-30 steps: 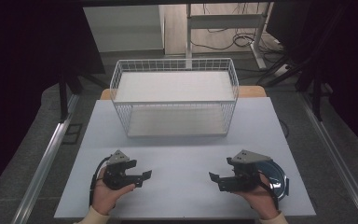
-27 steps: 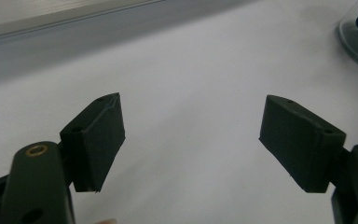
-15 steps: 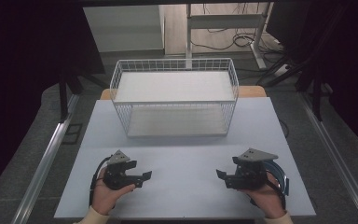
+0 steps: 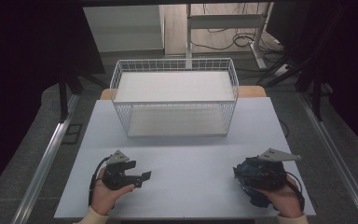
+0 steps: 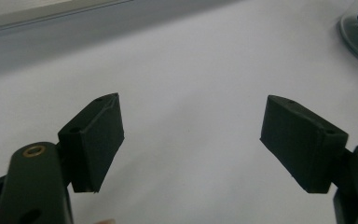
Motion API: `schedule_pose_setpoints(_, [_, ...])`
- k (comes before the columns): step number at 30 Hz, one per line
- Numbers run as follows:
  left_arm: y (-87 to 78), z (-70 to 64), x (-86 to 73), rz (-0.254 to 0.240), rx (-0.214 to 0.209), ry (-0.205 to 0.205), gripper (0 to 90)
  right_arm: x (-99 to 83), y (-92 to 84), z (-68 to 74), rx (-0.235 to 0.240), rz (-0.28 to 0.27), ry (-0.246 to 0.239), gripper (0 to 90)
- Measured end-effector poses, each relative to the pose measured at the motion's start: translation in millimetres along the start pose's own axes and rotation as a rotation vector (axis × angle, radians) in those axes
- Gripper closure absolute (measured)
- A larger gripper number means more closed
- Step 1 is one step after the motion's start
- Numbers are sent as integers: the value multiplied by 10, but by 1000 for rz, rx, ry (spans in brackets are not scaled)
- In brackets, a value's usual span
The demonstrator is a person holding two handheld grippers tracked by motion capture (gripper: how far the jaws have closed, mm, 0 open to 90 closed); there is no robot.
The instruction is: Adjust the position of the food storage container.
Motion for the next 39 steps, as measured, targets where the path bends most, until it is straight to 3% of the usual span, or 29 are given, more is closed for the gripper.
schedule_pose_setpoints(7, [-1, 16, -6, 2, 5, -6, 206, -87, -221, -247, -60, -10, 23, 553])
schedule_pose_setpoints(12, [12, 8, -14, 9, 4, -5, 206, -171, -306, -370, -94, -9, 33, 717])
schedule_pose_setpoints(17, [0, 10, -7, 4, 3, -5, 206, -264, -434, -481, -114, -21, 60, 825])
schedule_pose_setpoints(21, [-3, 1, 3, -3, 5, -5, 208, -363, -582, -611, -155, -33, 91, 881])
schedule_pose_setpoints(24, [0, -16, 7, -5, 5, -6, 208, -458, -728, -729, -206, -30, 91, 890])
schedule_pose_setpoints(29, [29, -31, -8, 6, 2, -1, 208, -608, -980, -966, -306, -36, 131, 895])
schedule_pose_setpoints(32, [42, -45, -15, 12, -1, 2, 208, -721, -1033, -1067, -357, 5, 136, 896])
schedule_pose_setpoints(36, [46, -53, -17, 12, -1, 3, 208, -860, -941, -1101, -367, 93, 123, 895])
schedule_pose_setpoints(39, [51, -50, -21, 14, -1, 3, 208, -939, -831, -1082, -345, 161, 107, 895])
Point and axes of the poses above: each handheld gripper's, and its own axes: y roughly forward along the jaws, x roughly out of its top, z roughly to its left, the point moved 8 cm from there along y, roughly forward along the jaws, and after that the axes turned 5 degrees about y, right-handed, at the moved point
